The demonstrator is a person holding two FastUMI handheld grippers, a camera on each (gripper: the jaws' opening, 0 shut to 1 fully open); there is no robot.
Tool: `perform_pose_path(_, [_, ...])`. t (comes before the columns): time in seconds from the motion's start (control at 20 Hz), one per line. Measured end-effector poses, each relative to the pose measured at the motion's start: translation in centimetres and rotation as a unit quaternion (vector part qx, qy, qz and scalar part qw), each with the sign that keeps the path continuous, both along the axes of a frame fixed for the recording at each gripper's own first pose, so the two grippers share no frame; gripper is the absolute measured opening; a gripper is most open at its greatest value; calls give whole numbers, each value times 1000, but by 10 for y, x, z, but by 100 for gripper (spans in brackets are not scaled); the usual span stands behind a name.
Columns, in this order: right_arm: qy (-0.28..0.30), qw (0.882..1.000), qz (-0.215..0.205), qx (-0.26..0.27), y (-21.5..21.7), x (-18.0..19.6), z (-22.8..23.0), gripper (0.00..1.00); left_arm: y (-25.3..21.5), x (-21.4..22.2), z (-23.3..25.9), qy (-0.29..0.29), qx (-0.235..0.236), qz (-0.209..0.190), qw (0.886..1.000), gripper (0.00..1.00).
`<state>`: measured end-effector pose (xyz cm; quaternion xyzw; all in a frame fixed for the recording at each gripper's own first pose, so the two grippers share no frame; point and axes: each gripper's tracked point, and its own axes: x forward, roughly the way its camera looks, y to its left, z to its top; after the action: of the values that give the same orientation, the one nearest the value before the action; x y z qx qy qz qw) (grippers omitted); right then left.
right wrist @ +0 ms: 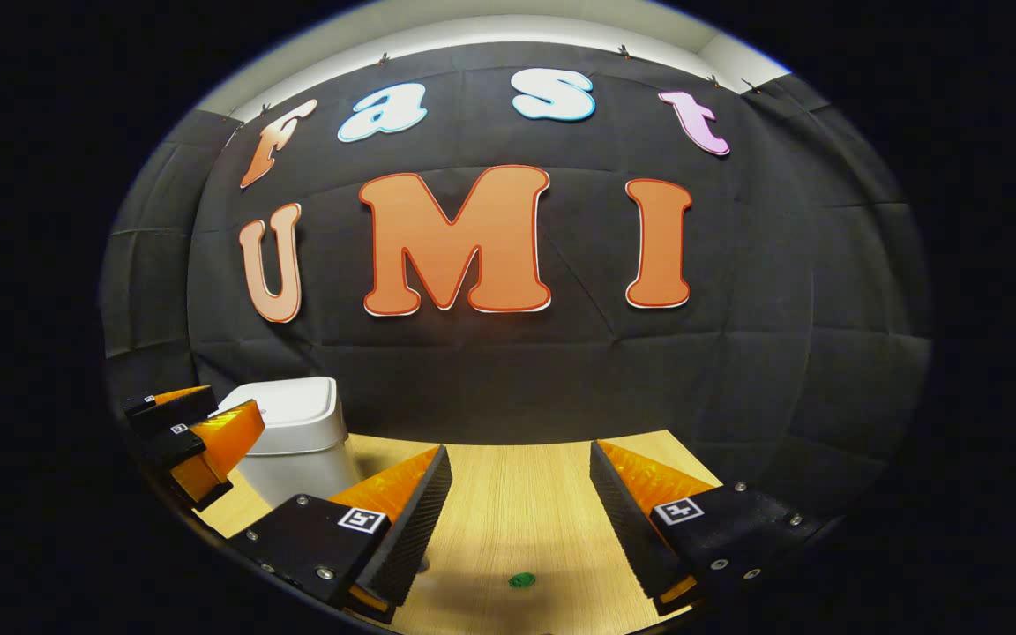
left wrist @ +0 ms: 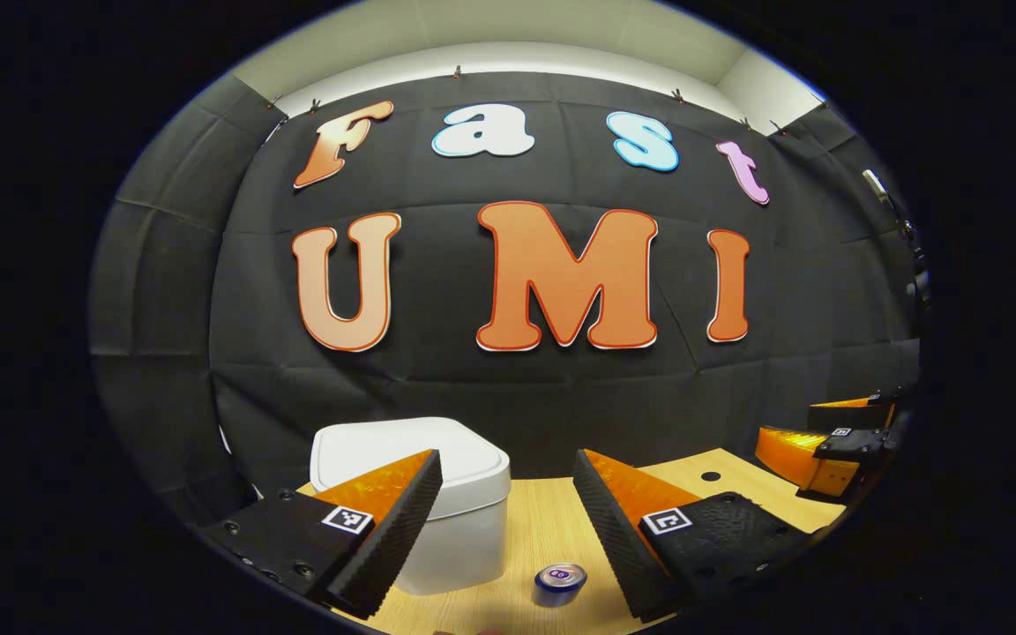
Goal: Press the lid of the desktop garbage bin to open it, pick up the crumpled paper on the desktop and throw it into the bin, then pick up the pop can on the desktop and drop it into the bin, and finally close the garbage bin lid.
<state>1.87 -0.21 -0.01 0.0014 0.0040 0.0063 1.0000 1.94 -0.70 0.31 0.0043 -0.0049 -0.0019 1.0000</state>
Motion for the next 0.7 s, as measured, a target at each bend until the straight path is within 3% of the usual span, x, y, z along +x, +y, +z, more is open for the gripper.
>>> perform_pose_path(0.7, [-4, 1000, -2, -3, -2, -3, 2, 94, 1, -2, -4, 4, -2, 1, 1000, 95])
